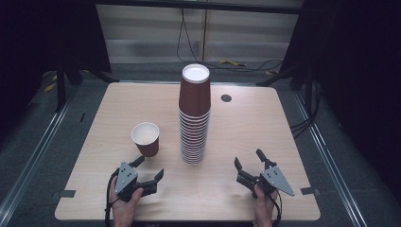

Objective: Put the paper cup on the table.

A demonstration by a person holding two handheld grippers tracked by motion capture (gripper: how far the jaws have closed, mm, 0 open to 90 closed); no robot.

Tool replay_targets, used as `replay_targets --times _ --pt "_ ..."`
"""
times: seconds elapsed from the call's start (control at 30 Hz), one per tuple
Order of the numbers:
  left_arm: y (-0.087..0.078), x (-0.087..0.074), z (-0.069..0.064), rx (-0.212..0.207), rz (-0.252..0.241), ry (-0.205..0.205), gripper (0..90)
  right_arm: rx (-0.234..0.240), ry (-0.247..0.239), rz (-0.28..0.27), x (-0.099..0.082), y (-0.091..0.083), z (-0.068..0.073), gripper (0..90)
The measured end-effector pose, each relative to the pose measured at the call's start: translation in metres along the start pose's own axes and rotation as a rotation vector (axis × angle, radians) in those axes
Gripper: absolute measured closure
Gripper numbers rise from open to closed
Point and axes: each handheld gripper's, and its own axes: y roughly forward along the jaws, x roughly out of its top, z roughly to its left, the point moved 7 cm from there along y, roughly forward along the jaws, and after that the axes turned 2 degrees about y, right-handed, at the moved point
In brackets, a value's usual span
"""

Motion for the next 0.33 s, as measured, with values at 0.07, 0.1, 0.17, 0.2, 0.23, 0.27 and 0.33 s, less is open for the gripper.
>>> replay_targets --times 0.07,0.1,0.17,0.2,0.23,0.27,0.33 --pt "-0.0005 0.0005 -0.0008 0.03 -0.012 0.016 15.6 0.0 0.0 0.0 0.0 0.0 0.0 14.1" --pt "-0.0007 0.0007 -0.0007 0.031 -0.015 0.015 15.6 0.0 0.0 0.0 0.0 0.0 0.0 14.1" --pt "-0.0023 0.001 0.0003 0.058 -0.026 0.021 15.7 0.0 0.0 0.001 -0.0001 0.0 0.0 14.1" --pt "-0.0038 0.0012 -0.0011 0.067 -0.039 0.027 15.7 0.0 0.0 0.001 -0.0001 0.0 0.0001 13.8" --pt "-0.0053 0.0016 -0.0015 0.075 -0.054 0.037 15.7 0.0 0.0 0.001 -0.0001 0.0 0.0001 13.6" --pt "-0.0059 0.0018 -0.0021 0.07 -0.062 0.034 15.6 0.0 -0.001 0.002 -0.0001 0.0001 0.0001 13.6" --pt "-0.0055 0.0016 -0.0006 0.057 -0.053 0.036 15.7 0.009 0.004 0.016 -0.0006 0.001 0.0004 13.6"
